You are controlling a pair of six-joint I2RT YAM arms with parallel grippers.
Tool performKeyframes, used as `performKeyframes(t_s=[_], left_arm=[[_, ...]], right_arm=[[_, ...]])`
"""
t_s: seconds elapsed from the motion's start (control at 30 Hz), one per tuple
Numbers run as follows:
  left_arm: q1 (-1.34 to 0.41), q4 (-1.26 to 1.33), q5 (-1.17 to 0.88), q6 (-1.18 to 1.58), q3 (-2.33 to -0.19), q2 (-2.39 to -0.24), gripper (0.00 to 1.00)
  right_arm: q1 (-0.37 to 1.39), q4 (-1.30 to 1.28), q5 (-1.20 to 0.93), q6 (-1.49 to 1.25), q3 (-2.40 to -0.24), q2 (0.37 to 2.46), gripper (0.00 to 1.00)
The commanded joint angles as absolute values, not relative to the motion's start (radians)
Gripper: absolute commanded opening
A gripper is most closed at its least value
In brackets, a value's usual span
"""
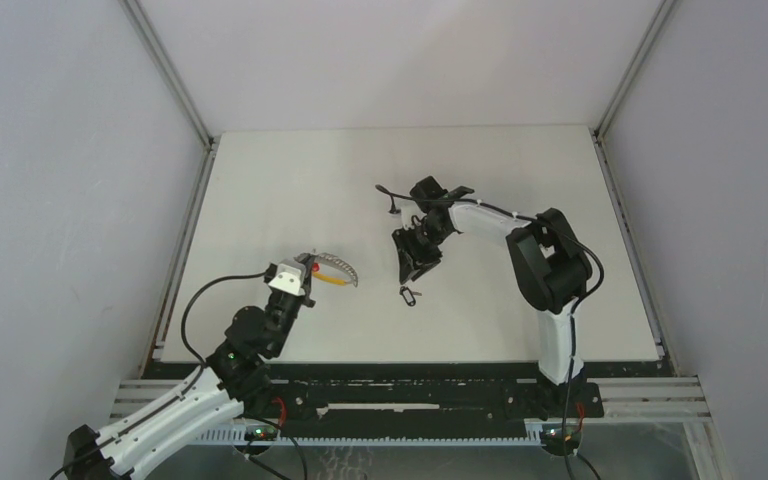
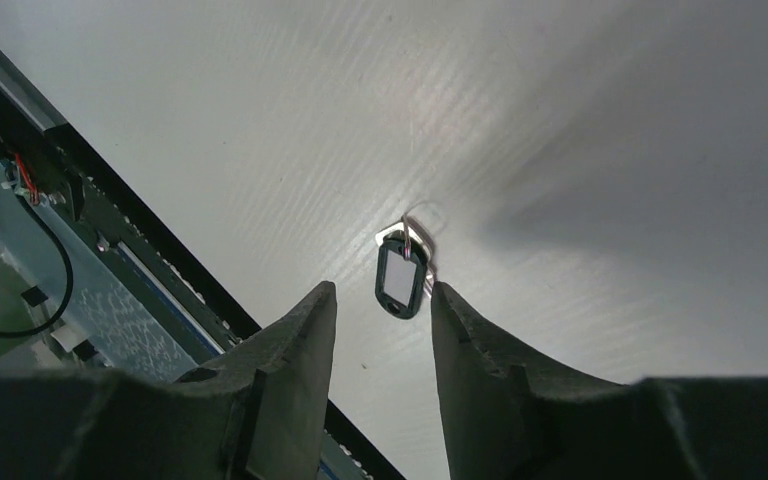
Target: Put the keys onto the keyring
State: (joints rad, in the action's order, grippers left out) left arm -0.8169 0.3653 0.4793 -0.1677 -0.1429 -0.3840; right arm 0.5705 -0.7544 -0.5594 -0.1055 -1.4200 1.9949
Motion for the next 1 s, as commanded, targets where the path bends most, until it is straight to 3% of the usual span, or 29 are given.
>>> performKeyframes(t_s=[0.0,0.97], left_arm=[[-0.821,0.435,0.480,-0.162,-0.133,-0.384,0.00],[-0.822,0.433,0.476,-0.163,-0.135,-0.389,0.00]], right_arm=[[0.561,-0.759,-0.614,-0.083,-1.490,2.031,0.40],[0.548,-0.770,-0.689,-0.048,-1.523,2.158,0.25]])
